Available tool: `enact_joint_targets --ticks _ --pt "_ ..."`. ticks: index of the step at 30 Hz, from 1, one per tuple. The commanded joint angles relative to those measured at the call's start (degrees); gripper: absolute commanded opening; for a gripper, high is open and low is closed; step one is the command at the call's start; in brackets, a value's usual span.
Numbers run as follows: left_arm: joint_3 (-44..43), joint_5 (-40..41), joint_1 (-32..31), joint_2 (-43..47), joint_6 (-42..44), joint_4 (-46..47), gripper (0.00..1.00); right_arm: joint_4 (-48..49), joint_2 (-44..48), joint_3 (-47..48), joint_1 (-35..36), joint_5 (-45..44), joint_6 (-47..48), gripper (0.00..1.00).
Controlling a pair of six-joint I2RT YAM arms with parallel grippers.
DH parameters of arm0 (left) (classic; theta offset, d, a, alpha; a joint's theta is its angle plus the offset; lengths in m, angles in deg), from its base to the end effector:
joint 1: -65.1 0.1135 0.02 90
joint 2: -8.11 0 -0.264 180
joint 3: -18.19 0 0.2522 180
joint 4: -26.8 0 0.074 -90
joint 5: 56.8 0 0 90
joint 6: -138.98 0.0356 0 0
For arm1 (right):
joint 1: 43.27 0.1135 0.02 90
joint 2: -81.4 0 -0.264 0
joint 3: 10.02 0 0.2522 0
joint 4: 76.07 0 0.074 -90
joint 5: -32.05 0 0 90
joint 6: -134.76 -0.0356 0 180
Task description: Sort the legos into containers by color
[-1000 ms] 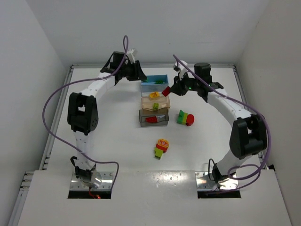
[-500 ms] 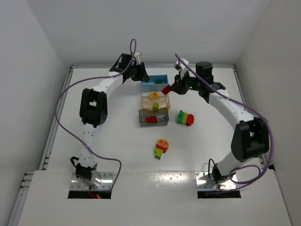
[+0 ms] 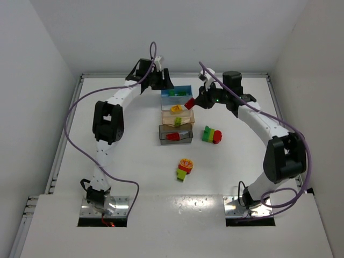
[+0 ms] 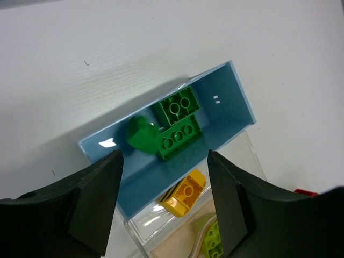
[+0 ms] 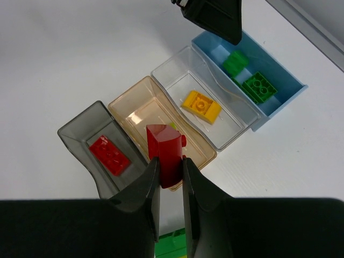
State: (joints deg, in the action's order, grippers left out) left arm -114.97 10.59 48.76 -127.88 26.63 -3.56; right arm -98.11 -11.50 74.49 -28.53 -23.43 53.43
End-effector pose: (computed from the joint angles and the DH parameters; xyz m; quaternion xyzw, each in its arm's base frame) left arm 0.5251 -0.1682 0.2260 0.0479 0.8662 -0.3172 0.3830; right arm 0.3546 0.1141 0.2880 -0.3125 0.7817 0.2823 0.4601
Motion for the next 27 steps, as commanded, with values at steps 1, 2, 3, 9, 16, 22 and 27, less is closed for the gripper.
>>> enact_joint_targets --ticks 1,2,3,9,16,22,27 --pt "-1.7 -1.8 0.6 6.1 0.7 2.5 0.71 0.9 -1.0 2.4 0.6 1.2 0.3 0.01" --pt "-1.7 -2.9 0.6 8.5 0.7 2.5 0.71 0.9 -1.0 2.4 0.6 1.2 0.8 0.01" --pt "-1.7 -3.4 1.1 9.9 0.0 3.1 0.71 0.9 -1.5 2.4 0.6 1.8 0.8 0.01" --pt "5.4 -6.6 5.4 23.6 -11.5 10.2 0.64 -2.4 -2.0 2.4 2.0 6.1 7.0 0.01" --pt "29.8 -32.4 17.0 33.2 -34.5 41.1 0.66 -18.6 -6.0 6.3 7.1 10.7 20.2 0.01" --pt "37.2 -32.8 20.4 40.4 -22.5 29.2 1.0 -19.7 -4.3 0.4 10.2 9.9 22.5 0.01" --pt "41.4 -31.1 19.9 43.9 -20.8 27.0 1.0 -18.1 -4.3 -0.8 10.7 6.6 22.5 0.01"
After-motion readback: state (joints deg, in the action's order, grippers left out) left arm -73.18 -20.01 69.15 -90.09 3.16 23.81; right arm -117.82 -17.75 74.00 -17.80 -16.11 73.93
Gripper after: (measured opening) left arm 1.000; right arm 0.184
